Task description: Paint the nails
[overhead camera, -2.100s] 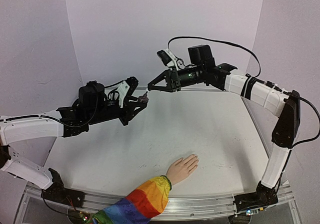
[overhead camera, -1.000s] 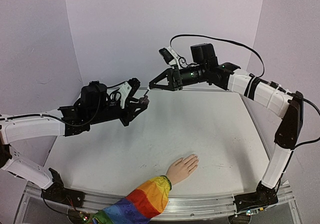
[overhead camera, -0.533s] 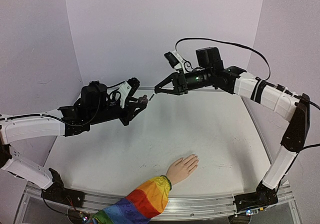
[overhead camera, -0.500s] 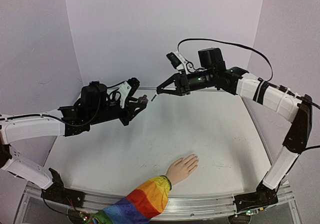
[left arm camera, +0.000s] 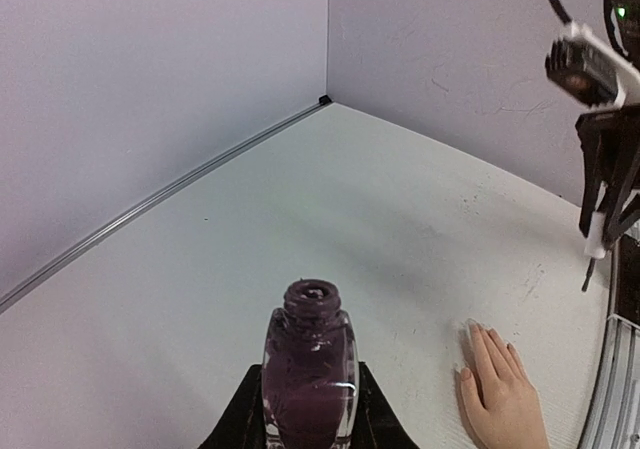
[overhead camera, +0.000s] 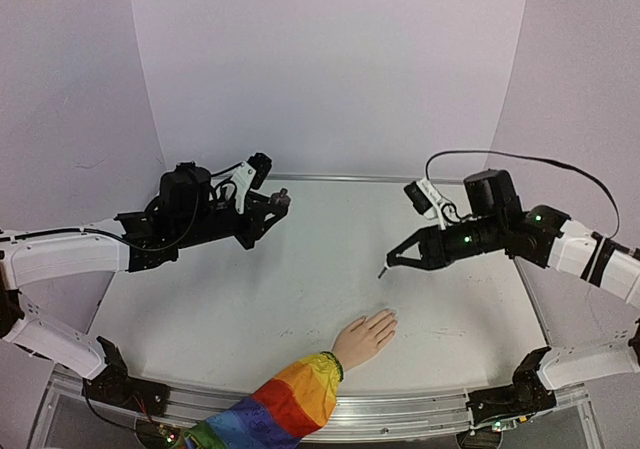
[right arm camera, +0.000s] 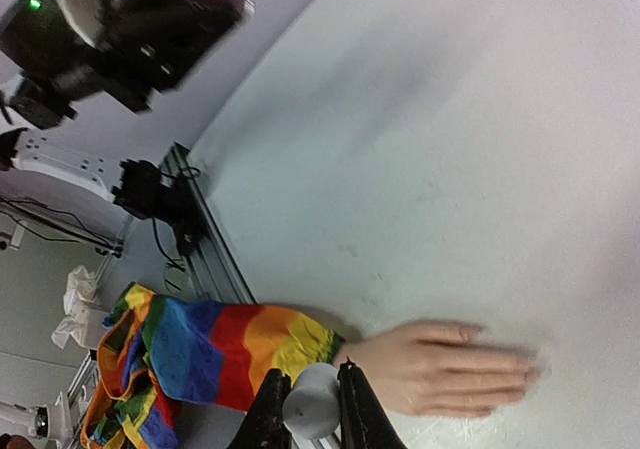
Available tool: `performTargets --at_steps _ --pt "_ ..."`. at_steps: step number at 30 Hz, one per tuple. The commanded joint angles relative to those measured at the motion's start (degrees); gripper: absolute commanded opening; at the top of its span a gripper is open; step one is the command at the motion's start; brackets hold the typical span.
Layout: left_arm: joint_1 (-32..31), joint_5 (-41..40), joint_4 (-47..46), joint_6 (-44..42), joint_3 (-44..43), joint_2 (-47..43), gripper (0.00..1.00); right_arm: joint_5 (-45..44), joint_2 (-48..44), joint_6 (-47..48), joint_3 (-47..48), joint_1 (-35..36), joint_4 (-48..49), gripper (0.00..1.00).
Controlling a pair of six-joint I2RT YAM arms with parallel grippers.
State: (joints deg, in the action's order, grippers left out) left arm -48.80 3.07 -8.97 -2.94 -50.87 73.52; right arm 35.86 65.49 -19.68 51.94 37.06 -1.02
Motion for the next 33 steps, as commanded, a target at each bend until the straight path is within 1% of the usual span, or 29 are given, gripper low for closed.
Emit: performTargets --at_steps 1,4,7,11,15,22,33 --pt "1.36 6.37 -2.55 2.37 -3.95 -2.06 0.00 -6.74 -4.97 -2.49 -8.18 0.29 -4.95 0.00" --pt "1.85 8.98 -2.53 1.69 -5.01 -2.30 0.00 -10.57 -8.19 -4.27 -12.52 0.47 -5.19 0.00" --pt "2.12 10.61 -2.54 0.83 -5.71 -2.46 0.00 -14.92 -9.29 -5.85 -15.22 0.68 -5.53 0.00" --pt "2.45 11.67 -2.46 1.21 -5.74 -2.80 0.00 -18.81 -6.67 -8.09 -15.84 2.43 -5.09 0.00" --pt "2.48 12.73 -2.33 2.41 -5.07 -4.58 0.00 -21.62 -4.79 -9.61 -17.29 4.55 -2.22 0.00" --pt "2.47 13.54 -0.71 2.46 -5.34 -6.61 0.00 -27.09 -2.30 -9.69 -17.91 5.39 -0.99 0.00" --pt "2.61 11.70 -0.13 1.19 -4.57 -6.65 0.00 -25.54 3.57 -5.84 -18.48 5.39 3.46 0.00"
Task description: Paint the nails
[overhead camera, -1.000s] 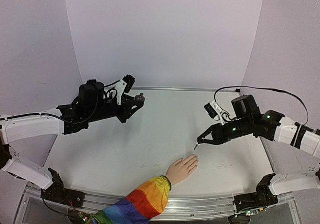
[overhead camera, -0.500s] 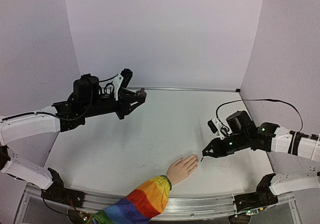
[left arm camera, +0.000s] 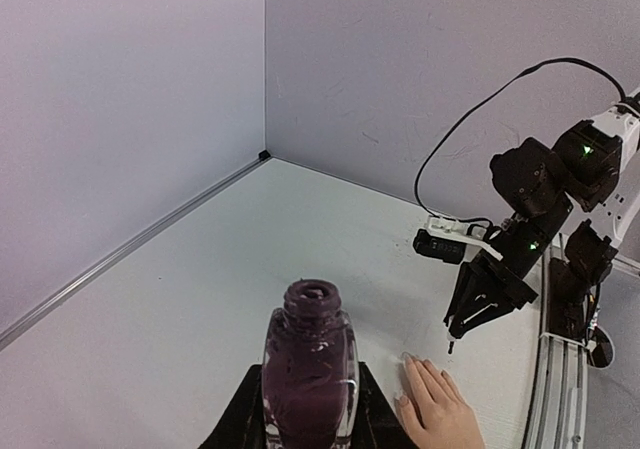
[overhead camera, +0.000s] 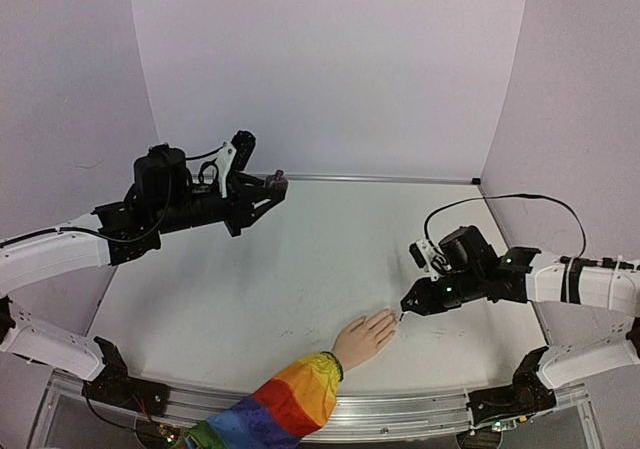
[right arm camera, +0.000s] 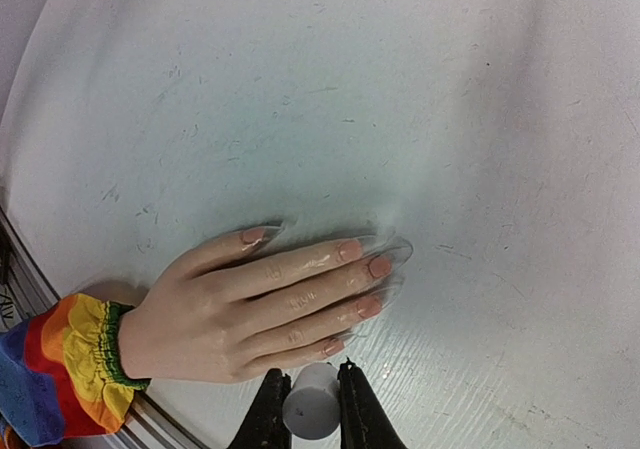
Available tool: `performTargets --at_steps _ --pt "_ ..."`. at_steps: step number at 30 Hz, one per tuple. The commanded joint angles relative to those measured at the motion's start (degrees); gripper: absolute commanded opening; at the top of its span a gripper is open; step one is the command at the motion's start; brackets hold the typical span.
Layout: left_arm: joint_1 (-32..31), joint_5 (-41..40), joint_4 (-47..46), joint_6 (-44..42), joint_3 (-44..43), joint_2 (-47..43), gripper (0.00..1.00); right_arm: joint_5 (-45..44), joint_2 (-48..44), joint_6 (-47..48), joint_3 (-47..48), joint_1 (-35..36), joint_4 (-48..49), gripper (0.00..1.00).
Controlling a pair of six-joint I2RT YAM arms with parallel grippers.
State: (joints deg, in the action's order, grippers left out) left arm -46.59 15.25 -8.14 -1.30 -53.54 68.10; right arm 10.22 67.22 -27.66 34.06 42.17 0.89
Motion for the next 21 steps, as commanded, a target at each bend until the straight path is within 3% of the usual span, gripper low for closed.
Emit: performTargets --at_steps 1,21 --pt "0.44 -0.52 -0.96 -0.53 -1.89 -1.17 0.00 0.45 2.17 2.34 -0.54 0.28 1.74 0.00" --pt "1.15 -0.40 -0.97 -1.34 -1.64 -0.39 0.00 3.63 6.88 3.18 -0.11 0.36 2.32 0.00"
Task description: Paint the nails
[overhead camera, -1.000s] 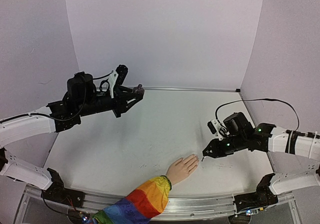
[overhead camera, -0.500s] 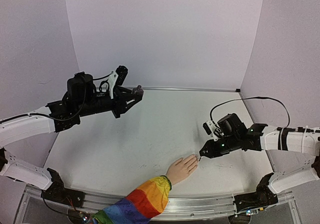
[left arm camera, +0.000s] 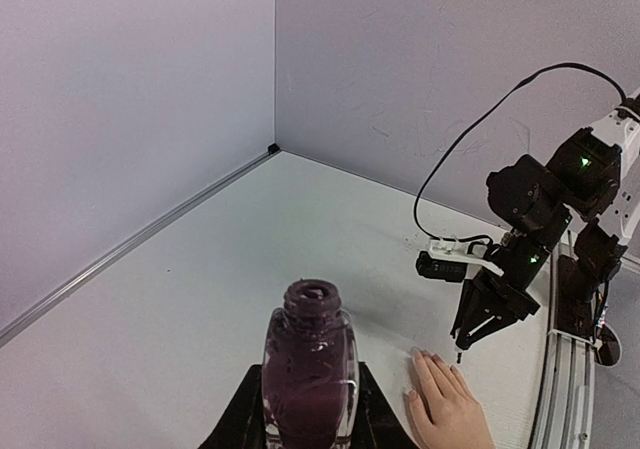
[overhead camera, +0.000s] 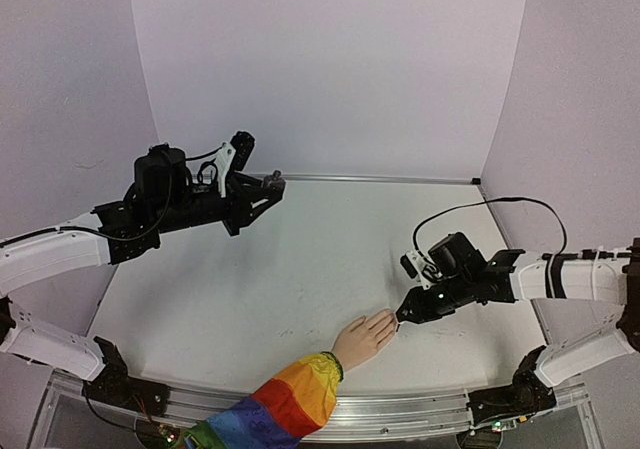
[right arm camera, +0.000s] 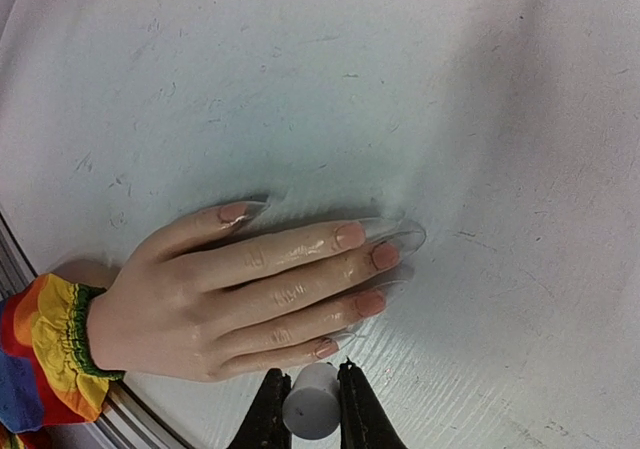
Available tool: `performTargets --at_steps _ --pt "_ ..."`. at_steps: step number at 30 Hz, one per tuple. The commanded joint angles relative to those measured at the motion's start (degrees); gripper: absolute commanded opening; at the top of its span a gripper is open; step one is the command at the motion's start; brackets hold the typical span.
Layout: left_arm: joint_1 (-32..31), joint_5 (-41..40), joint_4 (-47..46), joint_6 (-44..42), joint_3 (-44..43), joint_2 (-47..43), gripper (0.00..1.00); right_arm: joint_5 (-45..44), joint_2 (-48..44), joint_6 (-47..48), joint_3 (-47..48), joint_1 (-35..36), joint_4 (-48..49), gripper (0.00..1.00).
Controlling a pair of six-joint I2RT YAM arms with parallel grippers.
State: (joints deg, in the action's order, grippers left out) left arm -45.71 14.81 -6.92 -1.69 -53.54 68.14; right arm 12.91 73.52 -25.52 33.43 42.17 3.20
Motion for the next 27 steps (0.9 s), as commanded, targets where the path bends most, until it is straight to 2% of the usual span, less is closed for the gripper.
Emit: performTargets --at_steps 1,27 --pt "0.27 0.04 -2.19 -0.99 -1.61 -0.44 0.00 0.92 0.62 1.12 0.56 0.32 0.04 0.00" --pt "0.54 0.55 -2.14 -0.85 -1.46 -0.45 0.00 1.23 2.44 1.39 1.23 0.38 1.37 0.00"
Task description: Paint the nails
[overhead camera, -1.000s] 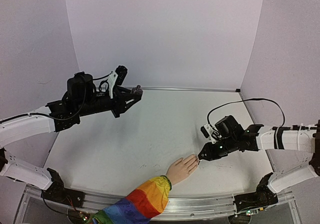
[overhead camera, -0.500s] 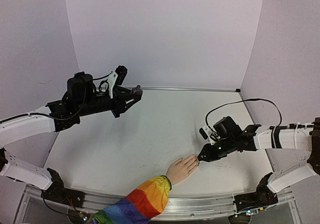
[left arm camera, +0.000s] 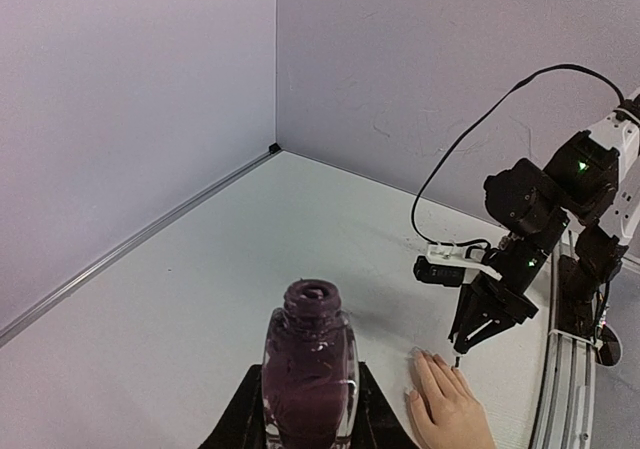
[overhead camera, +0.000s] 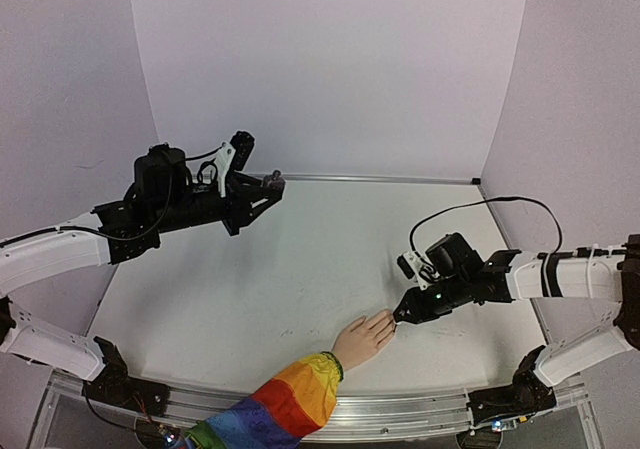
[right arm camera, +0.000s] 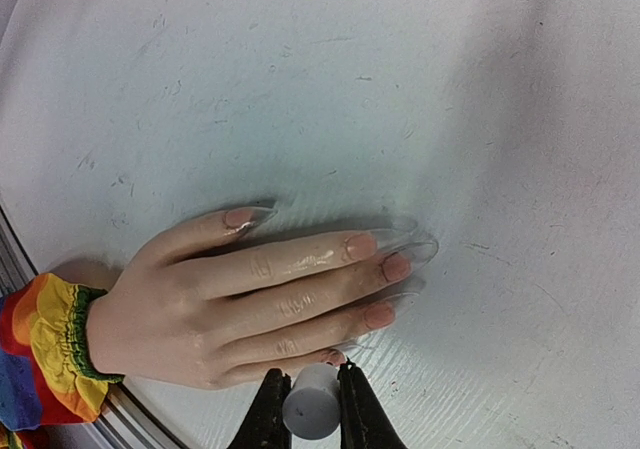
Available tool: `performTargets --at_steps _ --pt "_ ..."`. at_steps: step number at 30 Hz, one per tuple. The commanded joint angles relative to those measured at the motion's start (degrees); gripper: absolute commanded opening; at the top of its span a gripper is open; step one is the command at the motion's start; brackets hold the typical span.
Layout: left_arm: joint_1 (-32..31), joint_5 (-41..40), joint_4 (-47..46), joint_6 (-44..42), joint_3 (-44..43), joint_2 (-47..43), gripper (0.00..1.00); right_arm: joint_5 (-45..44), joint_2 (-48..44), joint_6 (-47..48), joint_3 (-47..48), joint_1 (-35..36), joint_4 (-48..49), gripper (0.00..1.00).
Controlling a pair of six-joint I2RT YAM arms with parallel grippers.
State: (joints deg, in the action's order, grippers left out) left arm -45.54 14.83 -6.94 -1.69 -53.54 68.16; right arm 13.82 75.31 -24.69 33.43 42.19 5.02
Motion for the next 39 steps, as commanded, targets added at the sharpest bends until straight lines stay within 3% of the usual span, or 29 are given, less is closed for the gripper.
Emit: performTargets --at_steps 1,39 --pt "0.35 0.55 -2.11 -0.85 -1.42 -0.48 0.00 0.24 0.70 0.57 1.27 0.35 -0.45 0.00" --pt "0.54 1.17 -2.11 -0.35 -1.61 -0.31 0.00 -1.54 1.50 0.00 1.56 0.34 -0.62 0.00"
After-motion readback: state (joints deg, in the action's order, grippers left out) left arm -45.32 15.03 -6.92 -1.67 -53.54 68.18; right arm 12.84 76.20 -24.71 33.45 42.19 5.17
